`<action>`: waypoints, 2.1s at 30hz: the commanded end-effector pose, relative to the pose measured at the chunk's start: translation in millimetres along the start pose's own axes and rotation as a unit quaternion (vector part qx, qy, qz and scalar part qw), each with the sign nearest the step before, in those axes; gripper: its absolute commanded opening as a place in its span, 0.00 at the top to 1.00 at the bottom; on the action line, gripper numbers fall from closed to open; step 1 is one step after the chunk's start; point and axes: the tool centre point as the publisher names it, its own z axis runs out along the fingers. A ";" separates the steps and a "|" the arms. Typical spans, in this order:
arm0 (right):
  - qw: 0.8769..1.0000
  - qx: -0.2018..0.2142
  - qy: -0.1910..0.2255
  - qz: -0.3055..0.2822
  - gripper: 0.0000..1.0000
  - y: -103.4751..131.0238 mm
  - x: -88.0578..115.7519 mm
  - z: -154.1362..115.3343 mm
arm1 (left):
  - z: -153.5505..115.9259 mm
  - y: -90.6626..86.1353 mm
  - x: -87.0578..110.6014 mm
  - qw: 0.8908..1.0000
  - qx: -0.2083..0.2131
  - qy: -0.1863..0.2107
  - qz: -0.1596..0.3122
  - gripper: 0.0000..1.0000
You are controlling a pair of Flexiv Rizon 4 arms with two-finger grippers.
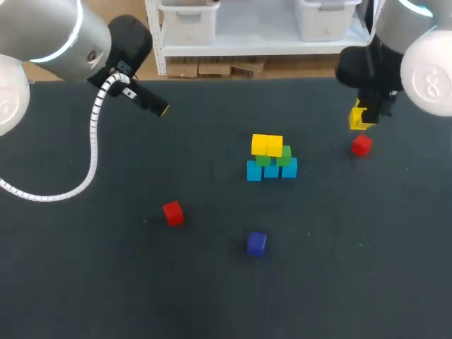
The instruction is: Place the blue cubes, place green cubes on the blue cubes, place the yellow cubes on the green cubes, then place the red cubes on the yellow cubes, and place purple cube on the red cubes.
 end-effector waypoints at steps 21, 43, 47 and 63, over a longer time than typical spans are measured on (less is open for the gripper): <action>0.999 -0.031 -0.015 0.022 1.00 6.8 -54.4 15.6 | -0.3 1.2 0.6 1.000 0.002 -0.001 0.001 0.00; 0.999 -0.048 0.007 -0.021 1.00 21.4 -87.6 42.0 | -0.3 1.2 0.6 1.000 0.002 -0.001 0.001 0.00; 0.998 -0.049 0.018 -0.028 1.00 23.2 -91.1 47.8 | -0.3 1.2 0.6 1.000 0.002 -0.001 0.001 0.00; 0.997 -0.068 0.027 0.004 1.00 21.1 -100.0 55.0 | -0.3 1.2 0.6 1.000 0.002 -0.001 0.001 0.00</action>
